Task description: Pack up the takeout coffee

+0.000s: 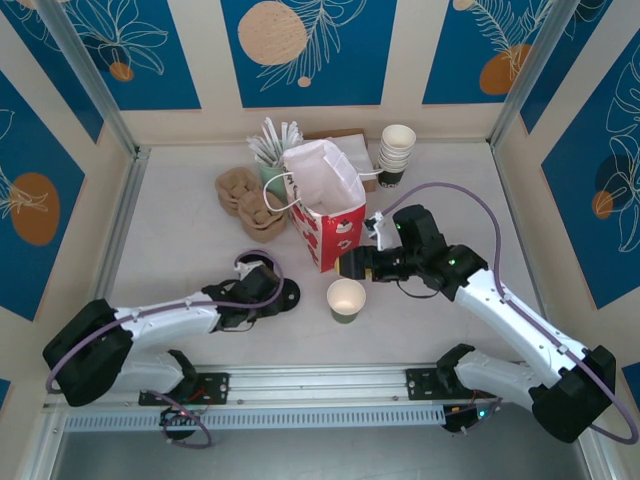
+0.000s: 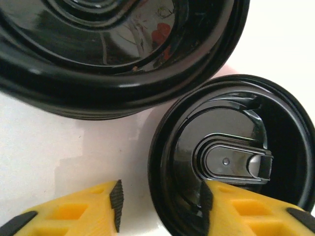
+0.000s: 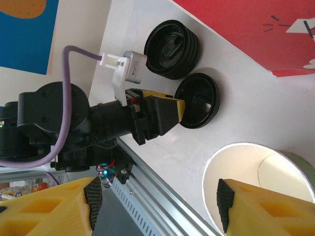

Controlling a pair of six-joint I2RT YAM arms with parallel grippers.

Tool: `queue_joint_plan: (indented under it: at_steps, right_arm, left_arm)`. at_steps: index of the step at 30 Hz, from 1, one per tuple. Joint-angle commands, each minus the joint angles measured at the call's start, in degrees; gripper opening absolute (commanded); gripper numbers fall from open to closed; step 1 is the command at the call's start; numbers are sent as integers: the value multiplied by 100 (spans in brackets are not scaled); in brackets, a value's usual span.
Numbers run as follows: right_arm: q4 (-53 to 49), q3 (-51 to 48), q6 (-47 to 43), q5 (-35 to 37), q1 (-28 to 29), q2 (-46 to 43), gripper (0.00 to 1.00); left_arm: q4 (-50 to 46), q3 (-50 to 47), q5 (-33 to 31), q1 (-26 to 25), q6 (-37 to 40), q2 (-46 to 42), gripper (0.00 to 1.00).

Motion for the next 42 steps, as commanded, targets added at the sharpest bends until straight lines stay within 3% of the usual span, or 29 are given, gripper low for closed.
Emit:
queue_joint_plan:
  at_steps: [1,5,9,18,25,32,42]
  right_arm:
    - [-120,-153,15,-19,-45,-112,65]
    - [-118,-223,34,-39,-97,-193,66]
    - [-114,-250,62,-101,-124,-248,66]
    - [19,-154,299,-241,53,-318,65]
    - [-511,452,401,336,620,-43,64]
    - [-928,827,414,985,1015,85,61]
    - [-966,889,480,1143,1212,214,55]
  left_arm:
    - [310,-35,149,87,-89,179,39]
    - [281,0,179,90,-69,222,25]
    - [144,87,262,88,51,-19,19]
    - [-1316,996,218,-355,288,-1225,17]
    - [-2521,2401,-149,-1087,632,-1187,17]
    - [-2731,3149,-288,-1482,713,-970,18]
    - [-2726,3404,-324,-1607,769,-802,18]
